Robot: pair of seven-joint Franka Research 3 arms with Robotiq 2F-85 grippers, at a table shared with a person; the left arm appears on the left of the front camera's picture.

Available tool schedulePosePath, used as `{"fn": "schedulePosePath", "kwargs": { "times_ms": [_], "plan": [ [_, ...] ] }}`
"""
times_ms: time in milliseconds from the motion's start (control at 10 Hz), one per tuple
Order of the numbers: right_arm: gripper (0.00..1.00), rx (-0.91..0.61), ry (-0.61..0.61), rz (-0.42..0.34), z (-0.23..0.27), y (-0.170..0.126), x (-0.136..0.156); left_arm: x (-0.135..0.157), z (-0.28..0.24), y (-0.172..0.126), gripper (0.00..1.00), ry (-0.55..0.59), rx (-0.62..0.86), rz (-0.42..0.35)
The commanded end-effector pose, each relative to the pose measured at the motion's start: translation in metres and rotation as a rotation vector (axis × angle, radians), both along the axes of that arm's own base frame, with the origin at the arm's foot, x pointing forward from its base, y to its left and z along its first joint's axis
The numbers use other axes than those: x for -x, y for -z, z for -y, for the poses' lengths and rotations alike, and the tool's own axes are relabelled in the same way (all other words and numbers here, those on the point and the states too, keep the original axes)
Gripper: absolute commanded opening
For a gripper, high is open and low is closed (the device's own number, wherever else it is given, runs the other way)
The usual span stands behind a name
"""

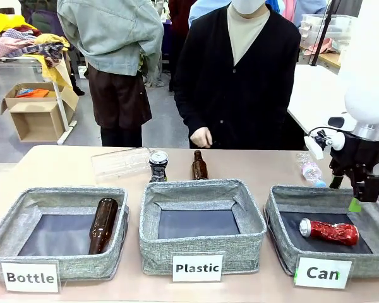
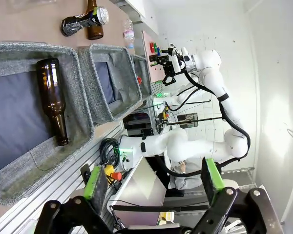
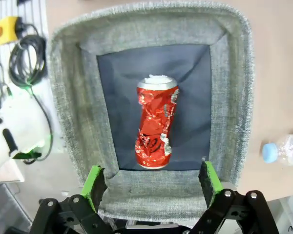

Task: Sort the can waste into the basket.
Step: Pick up the can waste from the table and place it in the right Fabric basket.

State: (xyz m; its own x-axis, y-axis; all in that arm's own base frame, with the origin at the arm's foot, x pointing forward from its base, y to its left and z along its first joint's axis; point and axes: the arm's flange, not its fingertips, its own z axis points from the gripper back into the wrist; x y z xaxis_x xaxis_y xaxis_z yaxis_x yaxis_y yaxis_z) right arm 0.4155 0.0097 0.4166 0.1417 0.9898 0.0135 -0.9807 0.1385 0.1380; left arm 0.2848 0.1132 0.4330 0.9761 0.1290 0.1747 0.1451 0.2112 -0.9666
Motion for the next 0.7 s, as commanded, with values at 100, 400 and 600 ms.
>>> {"fn": "schedulePosePath", "kwargs": {
  "times_ms": [100, 400, 600],
  "plan": [
    [1.0, -0.268, 0.285, -0.137, 0.011, -0.01, -0.004, 0.003, -0.001, -0.001, 1.0, 0.005, 0.007, -0.01],
    [1.0, -1.023, 1.049, -0.472, 0.021, -0.043, -0.025, 0.003, -0.001, -0.001, 1.0, 0.005, 0.007, -0.01],
    [1.0, -1.398, 1.348, -0.725, 0.045, -0.051, -0.034, 0.003, -0.001, -0.001, 1.0, 0.005, 0.007, -0.01]
  ]
}}
